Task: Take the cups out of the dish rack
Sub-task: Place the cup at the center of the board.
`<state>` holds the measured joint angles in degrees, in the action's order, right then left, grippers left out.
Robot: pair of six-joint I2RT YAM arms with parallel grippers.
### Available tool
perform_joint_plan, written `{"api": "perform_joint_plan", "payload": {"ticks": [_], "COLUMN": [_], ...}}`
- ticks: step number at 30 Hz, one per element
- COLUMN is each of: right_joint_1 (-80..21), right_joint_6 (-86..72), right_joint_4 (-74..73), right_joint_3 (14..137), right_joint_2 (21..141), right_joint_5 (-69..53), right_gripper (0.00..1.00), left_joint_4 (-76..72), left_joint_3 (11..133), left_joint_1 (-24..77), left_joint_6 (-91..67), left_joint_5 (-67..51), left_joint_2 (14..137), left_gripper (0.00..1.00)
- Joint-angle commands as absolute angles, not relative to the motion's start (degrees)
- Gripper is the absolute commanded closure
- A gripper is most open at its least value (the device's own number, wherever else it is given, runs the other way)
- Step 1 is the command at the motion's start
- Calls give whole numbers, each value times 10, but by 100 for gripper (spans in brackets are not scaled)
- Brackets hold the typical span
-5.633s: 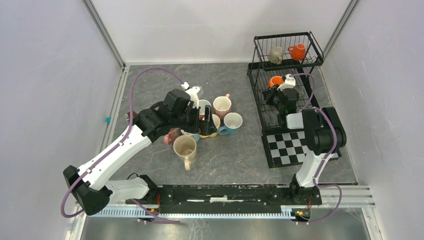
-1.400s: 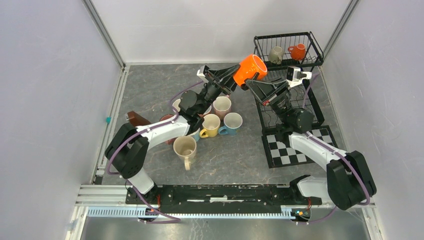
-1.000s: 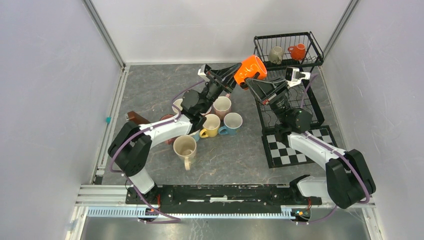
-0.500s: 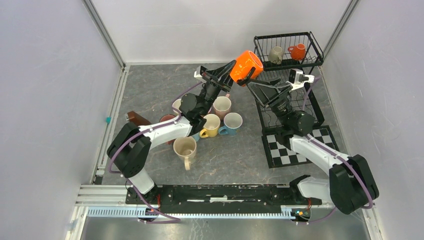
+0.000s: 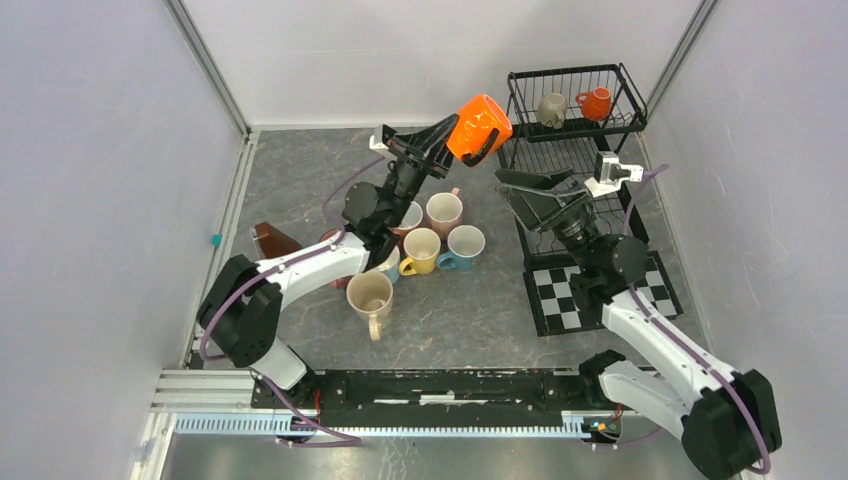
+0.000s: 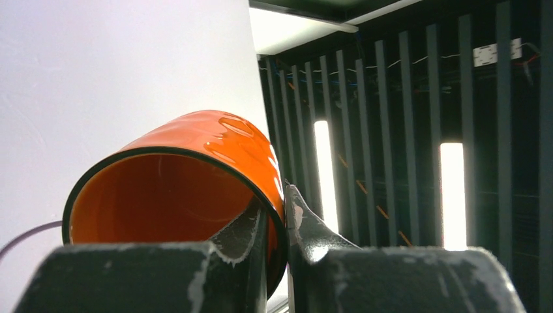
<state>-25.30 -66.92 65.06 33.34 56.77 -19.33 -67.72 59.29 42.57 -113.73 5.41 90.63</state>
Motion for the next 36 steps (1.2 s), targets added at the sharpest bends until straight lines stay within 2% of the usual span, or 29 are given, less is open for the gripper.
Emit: {"api": "perform_joint_plan", "payload": {"ticks": [1,8,19,28,36], "right_joint_1": [-256,-255,-255,-255,-250], "right_joint_6": [-559,-439,-343,-285,-269], "right_joint_4": [459,205,-37,-141,-153], "right_joint_3": [336,374,414,440,423], "right_joint_2": [508,447,428,449,458], "right_joint_5": [-185,-140,-55,-4,29], "right_gripper": [7,2,2,2,2], "left_joint_4": [-664,-524,-210,92,285], "left_joint_3": [588,558,567,638,712], "left_joint_1": [405,368,362,367,430], "left_joint_6": [-1082,-1012,-819,-591,-434], "left_joint_5": [9,-84,-184,-209,-149], "left_joint_2": [833,754,651,626,659], "left_gripper": [98,98,98,98,98]}}
